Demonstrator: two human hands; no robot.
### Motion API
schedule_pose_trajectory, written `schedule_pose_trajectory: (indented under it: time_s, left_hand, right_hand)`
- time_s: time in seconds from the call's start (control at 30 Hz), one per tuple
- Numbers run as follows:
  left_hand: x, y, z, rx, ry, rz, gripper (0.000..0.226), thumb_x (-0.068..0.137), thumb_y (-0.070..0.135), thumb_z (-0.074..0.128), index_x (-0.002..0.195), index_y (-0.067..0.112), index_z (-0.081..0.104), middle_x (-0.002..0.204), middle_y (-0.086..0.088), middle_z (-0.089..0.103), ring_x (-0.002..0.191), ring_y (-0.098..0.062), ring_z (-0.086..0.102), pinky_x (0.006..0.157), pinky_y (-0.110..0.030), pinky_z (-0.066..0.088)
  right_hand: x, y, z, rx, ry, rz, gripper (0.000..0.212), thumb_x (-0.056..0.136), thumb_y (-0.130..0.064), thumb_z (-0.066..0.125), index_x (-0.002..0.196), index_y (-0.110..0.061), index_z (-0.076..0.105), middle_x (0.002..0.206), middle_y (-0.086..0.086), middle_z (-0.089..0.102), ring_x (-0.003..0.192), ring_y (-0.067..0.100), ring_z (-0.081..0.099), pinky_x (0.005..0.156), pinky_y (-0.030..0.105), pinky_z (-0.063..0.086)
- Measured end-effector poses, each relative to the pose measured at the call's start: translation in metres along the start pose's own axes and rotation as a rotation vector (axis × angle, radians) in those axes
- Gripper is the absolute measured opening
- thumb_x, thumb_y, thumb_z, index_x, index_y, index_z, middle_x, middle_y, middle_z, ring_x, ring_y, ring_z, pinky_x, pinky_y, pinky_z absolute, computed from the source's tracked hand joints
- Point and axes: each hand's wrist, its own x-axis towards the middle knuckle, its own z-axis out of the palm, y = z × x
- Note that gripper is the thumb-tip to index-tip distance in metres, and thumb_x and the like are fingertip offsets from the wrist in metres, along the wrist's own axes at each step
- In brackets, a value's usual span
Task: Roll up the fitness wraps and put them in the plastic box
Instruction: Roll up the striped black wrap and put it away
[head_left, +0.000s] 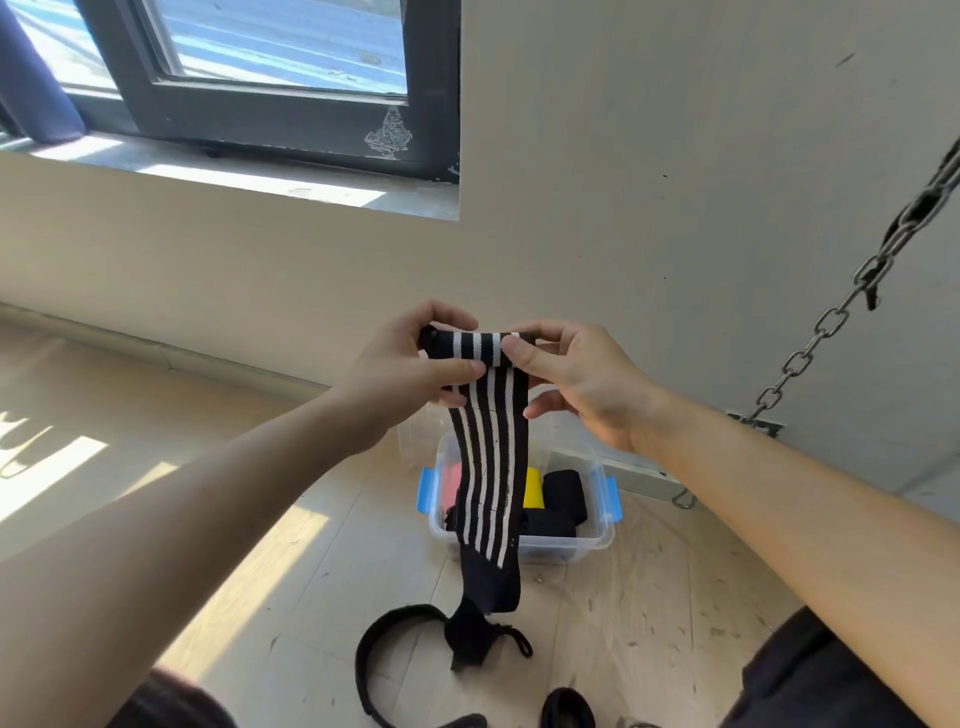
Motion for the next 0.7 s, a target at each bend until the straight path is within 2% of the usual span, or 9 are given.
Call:
schedule_pose_trajectory:
  time_s: [0.1,0.2,0.3,0.47,0.53,0.6,0.67,0.7]
  left_hand:
    - [0.0,0.0008,-0.0013,-0.047,-0.063,-0.117,0.033,0.091,0.024,0.075,0.121,0.015,0.064,0.112,-0.014,0.067,0.098,-0.029,0.074,0.075,-0.038,0.063]
    - [0.0005,0.0018,-0.0033,-0.015,-0.077,-0.163,0.035,0.094,0.039,0.069,0.117,0.013,0.069,0.116,-0.015,0.07,0.102,-0.03,0.074,0.08,-0.039,0.063]
    - [0.0003,0.0014,-0.004,0.01,-0.07,-0.155,0.031,0.095,0.035,0.068,0.114,0.01,0.071,0.112,-0.017,0.071,0.1,-0.028,0.074,0.079,-0.035,0.063]
    - [-0.002,0.0012,-0.0053,0.012,-0.031,-0.063,0.02,0.093,0.015,0.073,0.112,0.009,0.071,0.107,-0.02,0.074,0.097,-0.029,0.075,0.077,-0.032,0.062]
    - [-0.0025,0.0018,-0.0055,0.013,-0.006,-0.021,0.019,0.091,0.01,0.075,0.109,0.009,0.071,0.103,-0.016,0.075,0.093,-0.029,0.076,0.074,-0.03,0.06]
    - [-0.0029,0.0026,-0.0056,0.023,0.013,0.026,0.02,0.089,0.007,0.076,0.108,0.011,0.071,0.101,-0.013,0.075,0.092,-0.027,0.076,0.075,-0.031,0.061]
    - [-0.0037,0.004,-0.0039,0.019,0.035,0.067,0.021,0.088,0.004,0.076,0.107,0.011,0.071,0.101,-0.012,0.074,0.089,-0.023,0.075,0.074,-0.029,0.06]
    - [-0.004,0.0046,-0.0026,0.014,0.048,0.084,0.021,0.088,0.003,0.076,0.107,0.01,0.071,0.101,-0.012,0.073,0.087,-0.02,0.075,0.072,-0.027,0.06]
  right_hand:
    - [-0.0011,0.0002,-0.0005,0.003,0.011,-0.046,0.018,0.095,-0.015,0.068,0.112,-0.012,0.069,0.1,0.009,0.077,0.089,0.016,0.073,0.059,0.025,0.054]
    - [-0.0026,0.0009,0.0002,-0.021,0.0,-0.078,0.022,0.094,-0.009,0.068,0.115,-0.013,0.07,0.101,0.007,0.077,0.093,0.016,0.073,0.064,0.026,0.055]
    - [-0.0037,0.0012,0.0007,-0.035,-0.004,-0.087,0.024,0.093,-0.006,0.068,0.116,-0.014,0.07,0.103,0.007,0.077,0.095,0.017,0.074,0.066,0.027,0.057]
    - [-0.0039,0.0003,0.0019,-0.05,-0.007,-0.086,0.034,0.09,0.001,0.07,0.121,-0.013,0.068,0.104,0.006,0.075,0.091,0.015,0.073,0.068,0.029,0.06]
    - [-0.0031,-0.0005,0.0017,-0.044,-0.036,-0.051,0.034,0.092,-0.007,0.071,0.125,-0.015,0.066,0.109,0.006,0.075,0.098,0.017,0.073,0.07,0.032,0.06]
    - [-0.0022,-0.0019,0.0019,-0.042,-0.065,-0.003,0.032,0.095,-0.03,0.067,0.124,-0.016,0.067,0.113,0.005,0.074,0.104,0.018,0.072,0.07,0.033,0.06]
    - [-0.0003,-0.0021,0.0022,-0.039,-0.072,0.049,0.053,0.09,-0.057,0.056,0.122,-0.015,0.068,0.115,0.007,0.074,0.106,0.023,0.07,0.073,0.037,0.06]
    - [0.0008,-0.0022,0.0027,-0.045,-0.069,0.063,0.063,0.086,-0.064,0.051,0.122,-0.015,0.068,0.115,0.007,0.074,0.107,0.024,0.07,0.074,0.039,0.061]
